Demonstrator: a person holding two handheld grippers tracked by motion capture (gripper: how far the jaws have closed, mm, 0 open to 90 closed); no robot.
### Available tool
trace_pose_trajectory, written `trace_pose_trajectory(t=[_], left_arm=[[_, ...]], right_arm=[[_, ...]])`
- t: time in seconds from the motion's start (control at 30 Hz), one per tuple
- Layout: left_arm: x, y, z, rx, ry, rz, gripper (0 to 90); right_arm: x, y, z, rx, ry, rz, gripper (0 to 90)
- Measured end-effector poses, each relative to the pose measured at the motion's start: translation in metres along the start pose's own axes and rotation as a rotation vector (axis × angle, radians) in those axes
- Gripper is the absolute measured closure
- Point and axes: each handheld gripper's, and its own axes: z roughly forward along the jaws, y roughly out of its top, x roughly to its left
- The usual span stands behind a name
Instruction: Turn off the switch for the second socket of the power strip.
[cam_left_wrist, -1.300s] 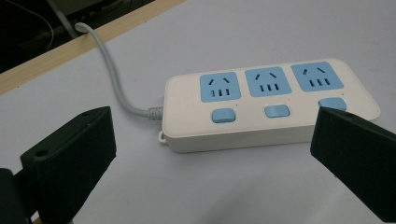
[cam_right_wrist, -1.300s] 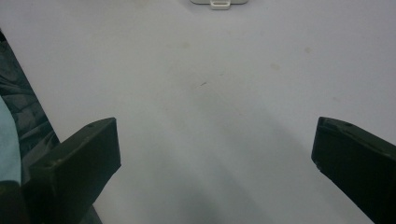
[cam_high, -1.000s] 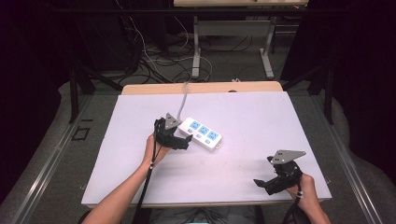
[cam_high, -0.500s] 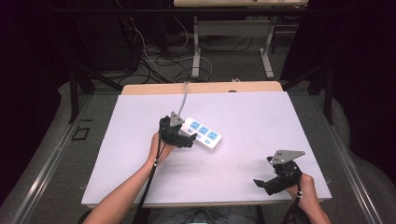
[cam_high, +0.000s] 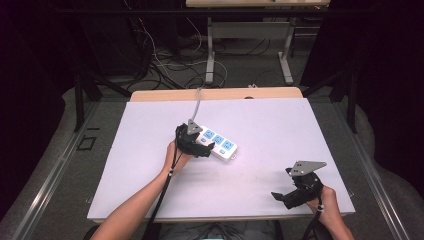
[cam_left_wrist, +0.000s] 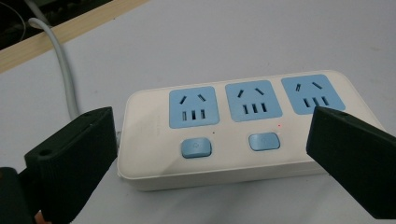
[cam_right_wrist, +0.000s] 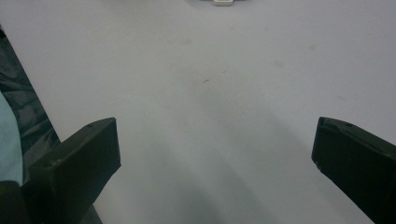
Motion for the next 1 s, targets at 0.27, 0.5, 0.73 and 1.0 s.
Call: trace_pose_trajectory(t=[0.27,0.5,0.73,1.0], left_arm=[[-0.004,0.002,0.003,-0.011,0.007,-0.004,22.4],[-0.008,0.001,0.007,-0.014,-0.043,-0.001,55.2],[-0.011,-0.002,0.007,-0.021,-0.066,0.009,73.5],[-0.014,-0.004,0.008,-0.042,-0.090,0.023,89.8]], right_arm=[[0.001,0.000,0.002,-0.014,-0.011,0.003,0.5],[0.002,0.000,0.002,-0.003,-0.009,-0.002,0.5],[0.002,0.000,0.002,0.006,-0.005,-0.008,0.6],[0.002,0.000,0.002,0.008,-0.006,-0.007,0.6]])
